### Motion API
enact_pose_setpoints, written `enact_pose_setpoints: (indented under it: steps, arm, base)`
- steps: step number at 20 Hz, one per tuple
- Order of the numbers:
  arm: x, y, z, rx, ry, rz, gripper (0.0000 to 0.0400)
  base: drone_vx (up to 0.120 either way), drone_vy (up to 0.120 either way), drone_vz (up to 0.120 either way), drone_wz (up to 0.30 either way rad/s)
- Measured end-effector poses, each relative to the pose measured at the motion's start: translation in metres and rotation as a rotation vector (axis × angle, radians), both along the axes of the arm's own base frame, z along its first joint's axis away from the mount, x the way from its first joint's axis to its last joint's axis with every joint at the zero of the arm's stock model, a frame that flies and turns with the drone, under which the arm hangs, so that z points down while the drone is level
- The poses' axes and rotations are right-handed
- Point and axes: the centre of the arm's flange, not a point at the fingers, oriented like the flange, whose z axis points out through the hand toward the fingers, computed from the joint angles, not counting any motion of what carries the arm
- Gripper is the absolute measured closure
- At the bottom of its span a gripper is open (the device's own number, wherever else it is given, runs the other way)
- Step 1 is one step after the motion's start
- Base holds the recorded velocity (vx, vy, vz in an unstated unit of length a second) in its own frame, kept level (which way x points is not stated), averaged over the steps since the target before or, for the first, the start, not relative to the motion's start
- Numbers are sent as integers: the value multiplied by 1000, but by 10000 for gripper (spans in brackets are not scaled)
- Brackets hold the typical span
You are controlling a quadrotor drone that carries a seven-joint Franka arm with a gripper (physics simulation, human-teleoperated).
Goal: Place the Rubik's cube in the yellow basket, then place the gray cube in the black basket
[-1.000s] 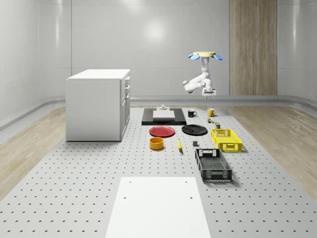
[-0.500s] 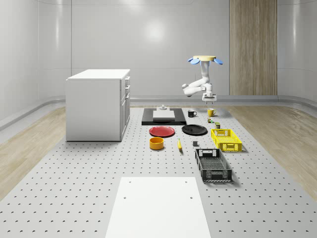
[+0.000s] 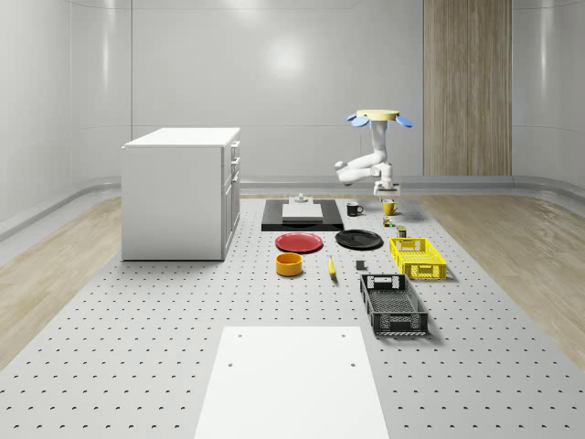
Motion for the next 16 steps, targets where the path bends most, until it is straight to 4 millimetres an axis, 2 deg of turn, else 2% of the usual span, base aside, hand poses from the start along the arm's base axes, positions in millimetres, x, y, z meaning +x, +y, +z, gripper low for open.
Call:
enact_pose_setpoints:
  steps: [2,7,10,13,15,16]
  arm:
    - [0,0,0,0,0,0,0]
    - [0,0,0,0,0,0,0]
    - [0,0,0,-1,0,0,0]
    - [0,0,0,-1,0,0,0]
    - [0,0,0,-1,0,0,0]
    - [0,0,0,-1,0,0,0]
  base:
    - [120,0,-120,0]
    - [8,0,-120,0]
    - [120,0,-120,0]
    - [0,-67,-120,0]
    - [0,0,-120,0]
    - [0,0,0,0]
